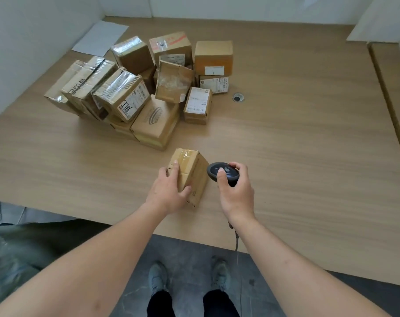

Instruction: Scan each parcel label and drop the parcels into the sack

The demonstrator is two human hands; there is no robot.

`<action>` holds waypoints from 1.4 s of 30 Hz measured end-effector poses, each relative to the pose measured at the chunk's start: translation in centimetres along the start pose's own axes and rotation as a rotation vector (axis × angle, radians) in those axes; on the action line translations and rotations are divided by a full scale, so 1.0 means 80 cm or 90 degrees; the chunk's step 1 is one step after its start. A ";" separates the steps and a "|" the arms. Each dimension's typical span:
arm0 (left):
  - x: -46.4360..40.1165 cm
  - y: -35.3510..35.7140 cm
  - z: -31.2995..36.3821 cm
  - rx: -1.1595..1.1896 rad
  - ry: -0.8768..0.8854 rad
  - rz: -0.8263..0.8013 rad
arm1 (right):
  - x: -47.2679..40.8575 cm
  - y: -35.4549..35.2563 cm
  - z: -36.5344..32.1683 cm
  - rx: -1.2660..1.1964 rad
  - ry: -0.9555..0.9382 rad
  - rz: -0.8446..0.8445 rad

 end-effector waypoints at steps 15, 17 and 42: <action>-0.012 -0.022 -0.068 -0.046 -0.099 0.028 | 0.011 0.036 0.011 0.006 -0.004 0.008; -0.009 -0.025 -0.060 -0.077 -0.104 0.037 | 0.012 0.038 0.012 0.008 -0.002 0.007; 0.047 -0.143 -0.107 0.353 0.023 0.066 | 0.053 0.103 -0.145 -0.156 -0.007 -0.074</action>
Point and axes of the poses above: each hand's wrist, its own x-axis away from the middle knuckle, its own y-axis out of the palm, z = x × y, the point moved 9 cm from there along -x, towards the middle knuckle, and after that the axes turned 5 degrees about -y, right-handed, at the moved point
